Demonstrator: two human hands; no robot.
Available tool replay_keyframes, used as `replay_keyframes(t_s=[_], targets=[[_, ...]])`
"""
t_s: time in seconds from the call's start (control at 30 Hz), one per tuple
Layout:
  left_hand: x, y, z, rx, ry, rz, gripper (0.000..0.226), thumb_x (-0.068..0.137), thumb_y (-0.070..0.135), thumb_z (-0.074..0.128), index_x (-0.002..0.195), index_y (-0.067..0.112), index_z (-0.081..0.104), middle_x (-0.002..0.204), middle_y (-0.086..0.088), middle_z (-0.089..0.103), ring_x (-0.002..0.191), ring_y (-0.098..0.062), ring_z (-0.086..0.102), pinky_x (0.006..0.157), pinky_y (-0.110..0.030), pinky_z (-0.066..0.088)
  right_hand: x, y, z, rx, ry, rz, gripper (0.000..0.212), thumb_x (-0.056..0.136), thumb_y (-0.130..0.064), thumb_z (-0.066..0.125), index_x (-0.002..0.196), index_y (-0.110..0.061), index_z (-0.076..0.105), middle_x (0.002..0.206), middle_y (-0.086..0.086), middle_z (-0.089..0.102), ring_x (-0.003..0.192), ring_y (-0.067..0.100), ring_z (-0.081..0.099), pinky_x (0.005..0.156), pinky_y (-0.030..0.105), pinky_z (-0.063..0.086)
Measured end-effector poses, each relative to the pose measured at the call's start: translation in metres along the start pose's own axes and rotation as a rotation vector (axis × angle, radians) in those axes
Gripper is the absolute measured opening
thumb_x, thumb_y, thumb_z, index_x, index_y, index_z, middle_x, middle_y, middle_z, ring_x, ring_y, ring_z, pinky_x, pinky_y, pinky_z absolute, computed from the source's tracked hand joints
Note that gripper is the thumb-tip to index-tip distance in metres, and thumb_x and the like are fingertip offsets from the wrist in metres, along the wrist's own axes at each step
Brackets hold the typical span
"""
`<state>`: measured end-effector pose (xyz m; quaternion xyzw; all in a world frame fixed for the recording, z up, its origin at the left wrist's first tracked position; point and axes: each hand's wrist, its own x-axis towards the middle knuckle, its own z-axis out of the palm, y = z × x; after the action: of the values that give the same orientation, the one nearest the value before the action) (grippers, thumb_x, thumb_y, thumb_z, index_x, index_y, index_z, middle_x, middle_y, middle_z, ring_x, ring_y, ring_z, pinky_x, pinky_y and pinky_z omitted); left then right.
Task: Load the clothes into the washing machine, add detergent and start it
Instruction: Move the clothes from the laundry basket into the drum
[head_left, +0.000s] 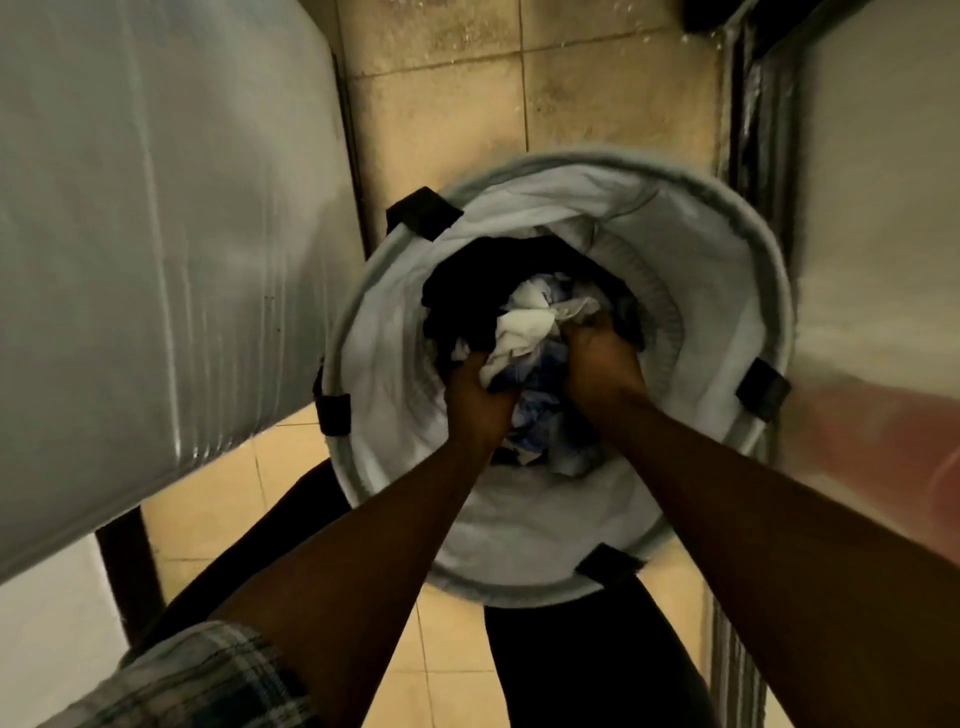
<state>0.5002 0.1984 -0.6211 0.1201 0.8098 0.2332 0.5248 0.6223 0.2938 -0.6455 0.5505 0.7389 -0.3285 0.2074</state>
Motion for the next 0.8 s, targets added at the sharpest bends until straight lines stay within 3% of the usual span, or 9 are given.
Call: replay_keyframes(t_s=[0.23,0.33,0.43,0.5,0.53,0.63,0.7,0.8], targets=[[-0.100,0.046,-0.045,0.076,0.033,0.165,0.018,0.090,0.012,0.070,0.108,0.013,0.068,0.097,-0.004,0.070,0.089,-0.019,0.063,0.072,-0.028,0.043,-0.100,-0.034,-0.093,0.171,0.009,0.052,0.034,0.083,-0.005,0.066,0.116,-0.007,0.066,0.123,0.024,0.061,0.109,0.046,0.063,0.089,0.045,0.053],[-0.144,0.075,-0.073,0.087,0.014,0.241,0.028,0.088,0.012,0.072,0.115,0.015,0.069,0.103,-0.003,0.073,0.094,-0.016,0.065,0.072,-0.017,0.047,-0.148,-0.050,-0.133,0.272,0.064,0.041,0.027,0.073,0.000,0.067,0.099,-0.006,0.066,0.106,0.024,0.063,0.099,0.045,0.063,0.073,0.037,0.047],[-0.185,0.096,-0.102,0.120,-0.031,0.290,0.042,0.075,0.026,0.071,0.115,0.015,0.069,0.106,-0.005,0.075,0.098,-0.021,0.070,0.081,-0.033,0.056,-0.198,-0.062,-0.169,0.368,0.130,0.012,0.023,0.068,-0.001,0.068,0.077,-0.015,0.053,0.082,0.009,0.053,0.080,0.039,0.060,0.057,0.028,0.021],[-0.208,0.106,-0.119,0.141,-0.061,0.298,0.053,0.071,0.035,0.070,0.122,0.018,0.067,0.113,-0.004,0.074,0.106,-0.022,0.070,0.088,-0.041,0.058,-0.232,-0.072,-0.195,0.413,0.174,-0.005,0.020,0.065,-0.008,0.068,0.076,-0.015,0.052,0.079,0.005,0.051,0.075,0.037,0.058,0.055,0.032,0.018],[-0.224,0.114,-0.129,0.155,-0.070,0.308,0.055,0.072,0.037,0.070,0.124,0.019,0.066,0.117,-0.003,0.073,0.109,-0.021,0.069,0.091,-0.039,0.057,-0.250,-0.077,-0.208,0.437,0.189,-0.016,0.019,0.063,-0.013,0.065,0.077,-0.017,0.053,0.079,0.004,0.051,0.074,0.036,0.057,0.057,0.033,0.021],[-0.277,0.143,-0.158,0.159,-0.079,0.385,0.056,0.078,0.021,0.076,0.132,0.011,0.063,0.126,0.003,0.063,0.108,0.001,0.058,0.087,0.000,0.041,-0.305,-0.092,-0.244,0.485,0.252,-0.047,0.030,0.060,-0.016,0.069,0.079,-0.028,0.049,0.080,-0.001,0.052,0.074,0.026,0.054,0.058,0.031,0.026],[-0.307,0.158,-0.174,0.146,-0.082,0.456,0.054,0.082,0.002,0.077,0.132,0.012,0.062,0.120,0.003,0.059,0.098,0.018,0.053,0.081,0.007,0.034,-0.336,-0.102,-0.263,0.488,0.308,-0.050,0.040,0.061,-0.011,0.079,0.079,-0.031,0.050,0.079,-0.006,0.053,0.073,0.022,0.054,0.056,0.017,0.027],[-0.349,0.178,-0.201,0.128,-0.111,0.553,0.053,0.083,0.002,0.078,0.126,0.025,0.058,0.108,0.013,0.059,0.098,0.029,0.052,0.081,0.004,0.037,-0.379,-0.118,-0.290,0.511,0.402,-0.083,0.038,0.064,-0.009,0.085,0.079,-0.029,0.056,0.077,-0.007,0.057,0.072,0.014,0.054,0.061,0.004,0.034]])
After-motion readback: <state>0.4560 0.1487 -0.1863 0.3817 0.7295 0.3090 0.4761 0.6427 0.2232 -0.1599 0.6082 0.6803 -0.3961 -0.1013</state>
